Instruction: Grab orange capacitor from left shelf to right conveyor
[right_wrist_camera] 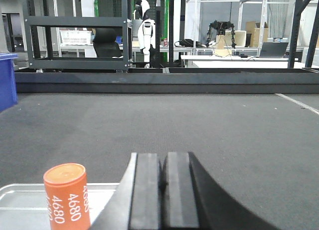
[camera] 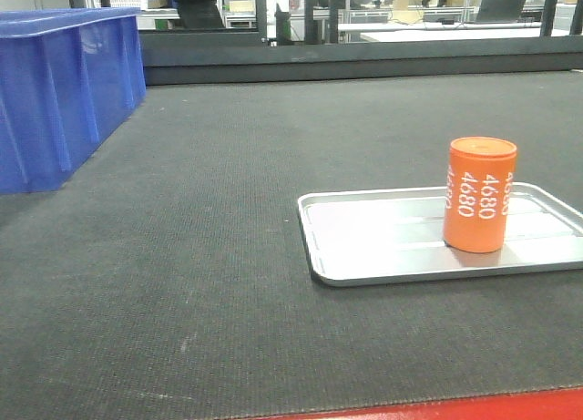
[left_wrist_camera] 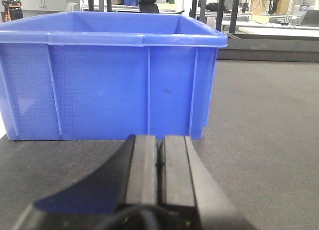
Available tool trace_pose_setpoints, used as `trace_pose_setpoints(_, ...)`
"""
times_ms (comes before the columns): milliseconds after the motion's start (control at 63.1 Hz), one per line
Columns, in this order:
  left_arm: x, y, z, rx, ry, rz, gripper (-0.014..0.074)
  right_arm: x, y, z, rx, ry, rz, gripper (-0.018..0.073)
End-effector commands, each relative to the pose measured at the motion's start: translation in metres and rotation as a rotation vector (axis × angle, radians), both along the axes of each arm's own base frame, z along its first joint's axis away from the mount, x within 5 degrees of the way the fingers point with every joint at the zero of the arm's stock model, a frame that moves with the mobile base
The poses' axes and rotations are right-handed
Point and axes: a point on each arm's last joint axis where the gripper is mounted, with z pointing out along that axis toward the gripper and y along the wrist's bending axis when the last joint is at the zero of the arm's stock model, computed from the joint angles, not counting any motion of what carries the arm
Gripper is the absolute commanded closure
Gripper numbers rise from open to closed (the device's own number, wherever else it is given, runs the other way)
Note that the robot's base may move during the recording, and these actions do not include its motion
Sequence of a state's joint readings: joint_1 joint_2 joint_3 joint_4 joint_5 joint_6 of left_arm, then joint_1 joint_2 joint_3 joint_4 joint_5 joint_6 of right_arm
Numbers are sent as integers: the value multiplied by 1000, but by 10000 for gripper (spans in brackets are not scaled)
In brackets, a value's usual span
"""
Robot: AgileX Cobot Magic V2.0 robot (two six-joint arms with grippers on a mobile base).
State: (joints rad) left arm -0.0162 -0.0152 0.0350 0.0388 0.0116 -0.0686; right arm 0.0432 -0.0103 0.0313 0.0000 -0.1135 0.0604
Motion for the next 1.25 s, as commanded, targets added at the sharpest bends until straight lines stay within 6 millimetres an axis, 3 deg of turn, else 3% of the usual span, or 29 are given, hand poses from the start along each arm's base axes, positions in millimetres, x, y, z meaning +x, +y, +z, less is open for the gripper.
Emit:
trace_pose_setpoints(0,0,0,1,-4,-77,-5,722,-6,0,17,-4,-147,-2,510)
trace_pose_setpoints(1236,0,0,1,-4,-77,-5,722,-5,0,16,-4,-135,-2,510)
